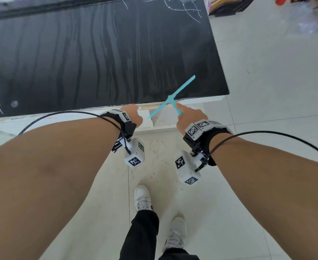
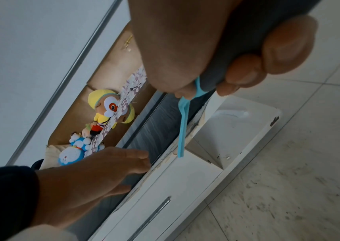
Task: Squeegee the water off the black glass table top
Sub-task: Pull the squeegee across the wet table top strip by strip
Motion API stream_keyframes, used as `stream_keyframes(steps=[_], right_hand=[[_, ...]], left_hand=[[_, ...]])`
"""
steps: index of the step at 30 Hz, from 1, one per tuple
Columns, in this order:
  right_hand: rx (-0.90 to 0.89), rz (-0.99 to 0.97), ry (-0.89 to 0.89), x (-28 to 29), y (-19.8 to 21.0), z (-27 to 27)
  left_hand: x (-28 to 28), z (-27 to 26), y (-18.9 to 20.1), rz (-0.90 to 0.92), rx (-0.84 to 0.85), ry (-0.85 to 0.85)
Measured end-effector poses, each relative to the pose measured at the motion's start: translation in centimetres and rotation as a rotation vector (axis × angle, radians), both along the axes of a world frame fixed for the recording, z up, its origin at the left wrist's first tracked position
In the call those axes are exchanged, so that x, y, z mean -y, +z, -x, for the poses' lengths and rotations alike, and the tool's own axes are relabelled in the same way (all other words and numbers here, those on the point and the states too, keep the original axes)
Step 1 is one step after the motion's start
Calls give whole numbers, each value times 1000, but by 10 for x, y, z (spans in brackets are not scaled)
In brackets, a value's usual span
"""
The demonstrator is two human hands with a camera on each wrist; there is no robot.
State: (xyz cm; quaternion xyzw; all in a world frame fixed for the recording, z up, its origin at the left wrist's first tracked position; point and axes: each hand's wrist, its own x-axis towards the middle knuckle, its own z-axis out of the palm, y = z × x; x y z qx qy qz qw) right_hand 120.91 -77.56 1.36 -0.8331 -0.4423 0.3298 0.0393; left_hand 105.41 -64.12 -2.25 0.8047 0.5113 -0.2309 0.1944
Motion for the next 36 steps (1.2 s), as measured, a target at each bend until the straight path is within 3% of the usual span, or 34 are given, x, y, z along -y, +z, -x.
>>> stream_keyframes(steps=[5, 12, 21, 28, 36], right_hand=[[94, -53, 18, 8, 31, -10], [123, 17, 32, -11, 69, -27], [134, -15, 42, -111, 98, -74], [112, -91, -91, -212, 90, -116], [38, -233, -324, -309, 40, -167]], left_hand=[[-3, -12, 33, 6, 40, 28], [-24, -47, 71, 14, 82, -1], [-120, -97, 101, 43, 126, 6], [-210, -140, 107, 29, 221, 30], [-297, -206, 95, 34, 344, -26]])
